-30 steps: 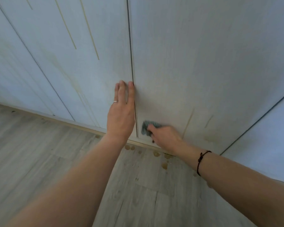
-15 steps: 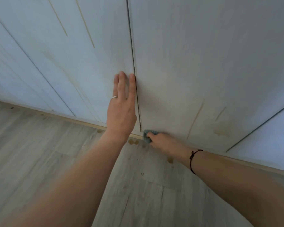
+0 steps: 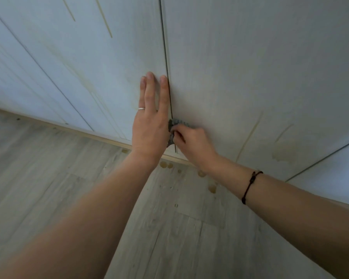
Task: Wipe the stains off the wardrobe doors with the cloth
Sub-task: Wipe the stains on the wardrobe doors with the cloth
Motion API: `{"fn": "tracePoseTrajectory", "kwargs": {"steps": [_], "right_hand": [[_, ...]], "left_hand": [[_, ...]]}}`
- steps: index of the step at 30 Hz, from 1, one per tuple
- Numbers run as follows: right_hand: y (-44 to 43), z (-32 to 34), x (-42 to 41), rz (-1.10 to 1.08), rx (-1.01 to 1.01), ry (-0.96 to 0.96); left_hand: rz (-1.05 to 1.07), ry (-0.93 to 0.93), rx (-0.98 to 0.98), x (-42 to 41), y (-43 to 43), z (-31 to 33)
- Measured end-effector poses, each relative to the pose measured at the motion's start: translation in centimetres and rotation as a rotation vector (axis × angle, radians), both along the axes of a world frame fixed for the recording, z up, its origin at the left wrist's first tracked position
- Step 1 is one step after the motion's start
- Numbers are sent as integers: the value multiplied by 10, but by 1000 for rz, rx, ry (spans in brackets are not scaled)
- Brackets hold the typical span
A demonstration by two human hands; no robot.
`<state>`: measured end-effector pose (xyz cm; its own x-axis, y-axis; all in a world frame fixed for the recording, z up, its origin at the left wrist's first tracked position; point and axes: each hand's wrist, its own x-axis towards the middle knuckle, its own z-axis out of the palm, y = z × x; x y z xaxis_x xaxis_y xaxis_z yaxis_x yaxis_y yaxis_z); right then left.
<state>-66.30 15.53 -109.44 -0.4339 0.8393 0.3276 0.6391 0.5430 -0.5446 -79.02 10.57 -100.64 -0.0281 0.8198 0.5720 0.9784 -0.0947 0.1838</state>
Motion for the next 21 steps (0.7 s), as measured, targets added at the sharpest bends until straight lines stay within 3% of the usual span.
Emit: {"fn": "tracePoseTrajectory", "kwargs": {"steps": [2, 4, 6, 8, 10, 12, 14, 18, 21], "right_hand": [[-6, -4, 16, 37, -26, -63], [-17, -27, 43, 43, -233, -412], [-24, -30, 59, 7, -286, -557], [-20, -4, 51, -20, -93, -263], [-12, 42, 45, -9, 275, 70], [-11, 82, 52, -4, 544, 221], [-10, 83, 67, -9, 532, 247], [-27, 18, 104, 54, 271, -161], [-23, 64, 97, 12, 333, -73]], "left_hand": [[22, 5, -6, 0, -1, -3], [33, -2, 1, 5, -1, -6], [41, -4, 18, 11, 3, -5], [53, -2, 5, 14, 7, -3], [82, 15, -9, 16, 6, -6], [96, 28, -24, 18, 5, -10], [118, 38, -37, 21, 7, -8], [147, 59, -88, 28, 3, -1], [171, 69, -87, 30, 6, 5]]}}
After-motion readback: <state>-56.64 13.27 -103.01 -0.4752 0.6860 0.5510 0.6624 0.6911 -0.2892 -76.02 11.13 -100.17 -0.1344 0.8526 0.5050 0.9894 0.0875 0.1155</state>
